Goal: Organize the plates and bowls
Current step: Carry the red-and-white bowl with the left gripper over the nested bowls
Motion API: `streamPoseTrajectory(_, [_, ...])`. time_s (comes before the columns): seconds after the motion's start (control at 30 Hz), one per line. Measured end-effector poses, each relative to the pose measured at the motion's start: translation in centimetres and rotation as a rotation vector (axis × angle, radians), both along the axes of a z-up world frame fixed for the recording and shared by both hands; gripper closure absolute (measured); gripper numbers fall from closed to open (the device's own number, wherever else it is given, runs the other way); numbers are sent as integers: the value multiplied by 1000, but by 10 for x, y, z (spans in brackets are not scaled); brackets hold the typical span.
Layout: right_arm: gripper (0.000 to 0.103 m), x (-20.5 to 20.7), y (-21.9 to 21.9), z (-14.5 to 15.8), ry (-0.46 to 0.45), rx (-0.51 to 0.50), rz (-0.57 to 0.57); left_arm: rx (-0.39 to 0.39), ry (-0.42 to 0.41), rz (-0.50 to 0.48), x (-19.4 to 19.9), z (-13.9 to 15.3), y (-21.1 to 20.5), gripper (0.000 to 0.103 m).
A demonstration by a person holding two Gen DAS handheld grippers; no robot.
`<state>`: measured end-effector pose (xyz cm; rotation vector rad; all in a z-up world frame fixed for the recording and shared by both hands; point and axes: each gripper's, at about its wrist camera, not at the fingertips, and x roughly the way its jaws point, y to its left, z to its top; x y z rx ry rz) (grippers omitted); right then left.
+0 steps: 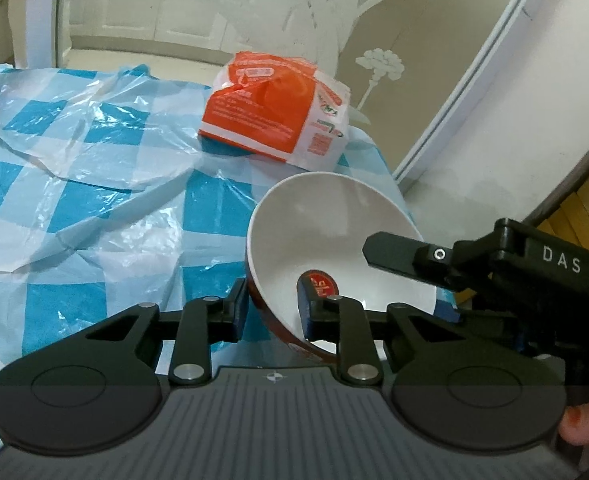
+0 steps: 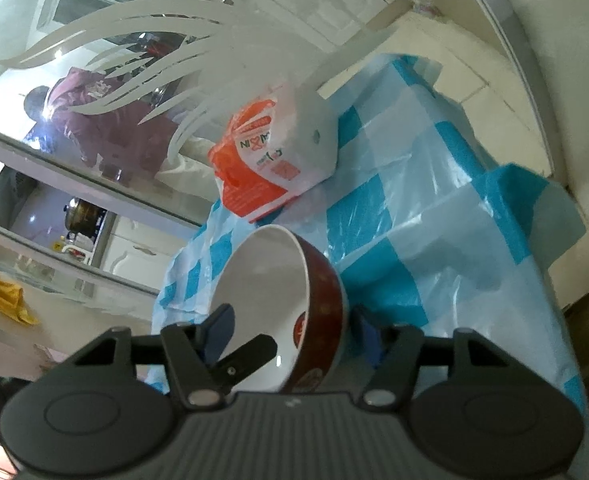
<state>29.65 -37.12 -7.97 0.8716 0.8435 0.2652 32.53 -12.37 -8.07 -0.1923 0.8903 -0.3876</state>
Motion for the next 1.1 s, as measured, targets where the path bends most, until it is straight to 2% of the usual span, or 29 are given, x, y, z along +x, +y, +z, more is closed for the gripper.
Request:
streamPoseTrajectory(0.2, [44,-11,-5,12,-36,4,-18,-27,-23,-4,-11,11,5,78])
streamPoseTrajectory(0.53, [45,-39,-3,35,-92,10,-32,-68,-73,-18,-38,38,12,78])
streamPoseTrajectory(1.1, [47,-102,0,47,-148,48,-89,-53,-184,-94,-97,64,14,78])
